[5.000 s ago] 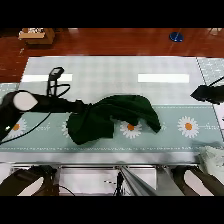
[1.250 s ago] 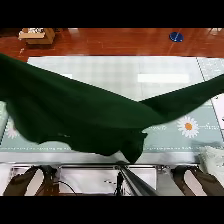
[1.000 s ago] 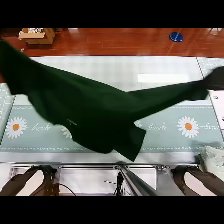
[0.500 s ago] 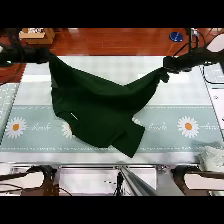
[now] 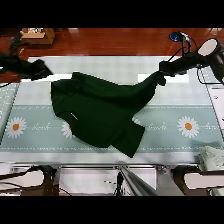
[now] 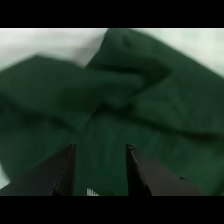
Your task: Fold the shirts.
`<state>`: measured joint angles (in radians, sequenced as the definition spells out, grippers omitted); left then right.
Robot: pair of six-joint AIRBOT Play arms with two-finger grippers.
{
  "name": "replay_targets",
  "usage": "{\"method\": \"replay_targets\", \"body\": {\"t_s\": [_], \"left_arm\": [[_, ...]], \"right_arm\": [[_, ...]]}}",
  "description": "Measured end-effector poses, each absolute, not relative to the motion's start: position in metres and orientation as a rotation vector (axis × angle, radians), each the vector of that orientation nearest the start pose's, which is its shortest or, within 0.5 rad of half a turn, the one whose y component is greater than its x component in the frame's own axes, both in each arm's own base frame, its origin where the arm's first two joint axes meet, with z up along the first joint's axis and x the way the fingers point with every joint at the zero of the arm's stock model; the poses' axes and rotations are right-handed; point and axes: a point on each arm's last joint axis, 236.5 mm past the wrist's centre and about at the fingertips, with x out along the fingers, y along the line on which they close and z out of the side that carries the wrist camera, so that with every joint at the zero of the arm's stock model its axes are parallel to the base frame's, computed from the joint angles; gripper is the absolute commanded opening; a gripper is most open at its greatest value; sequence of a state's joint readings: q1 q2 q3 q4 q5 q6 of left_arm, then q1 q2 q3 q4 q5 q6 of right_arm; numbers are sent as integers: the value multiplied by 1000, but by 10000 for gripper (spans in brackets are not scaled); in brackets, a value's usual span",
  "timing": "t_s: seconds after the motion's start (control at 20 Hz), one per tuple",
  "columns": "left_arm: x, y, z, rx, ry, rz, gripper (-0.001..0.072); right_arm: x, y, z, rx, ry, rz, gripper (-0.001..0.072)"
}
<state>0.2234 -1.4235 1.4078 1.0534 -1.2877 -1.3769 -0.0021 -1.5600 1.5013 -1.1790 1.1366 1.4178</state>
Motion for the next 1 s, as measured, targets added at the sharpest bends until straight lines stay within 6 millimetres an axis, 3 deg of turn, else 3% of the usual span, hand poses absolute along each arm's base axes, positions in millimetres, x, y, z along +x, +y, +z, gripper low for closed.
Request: {"method": "replay_targets", "body": {"t_s": [0.1, 0.15, 0.2, 0.35, 0.6, 0.75, 1.0], "left_arm": [[387, -15, 60, -440, 1261, -235, 427], [360, -19, 54, -455, 1314, -232, 468], [336, -26, 47, -478, 1351, -235, 584], [261, -70, 23, -613, 1441, -302, 595], [172, -142, -17, -805, 1533, -410, 595], [142, -166, -39, -831, 1590, -422, 595], [138, -194, -60, -841, 1579, -406, 595]], "right_arm": [[468, 79, 27, 195, 1190, 309, 26], [464, 77, 25, 179, 1208, 313, 26], [459, 76, 23, 161, 1226, 317, 26], [448, 69, 17, 110, 1279, 318, 26], [438, 61, 12, 60, 1322, 314, 26], [436, 59, 12, 52, 1330, 313, 26], [435, 58, 11, 48, 1334, 311, 26]]}}
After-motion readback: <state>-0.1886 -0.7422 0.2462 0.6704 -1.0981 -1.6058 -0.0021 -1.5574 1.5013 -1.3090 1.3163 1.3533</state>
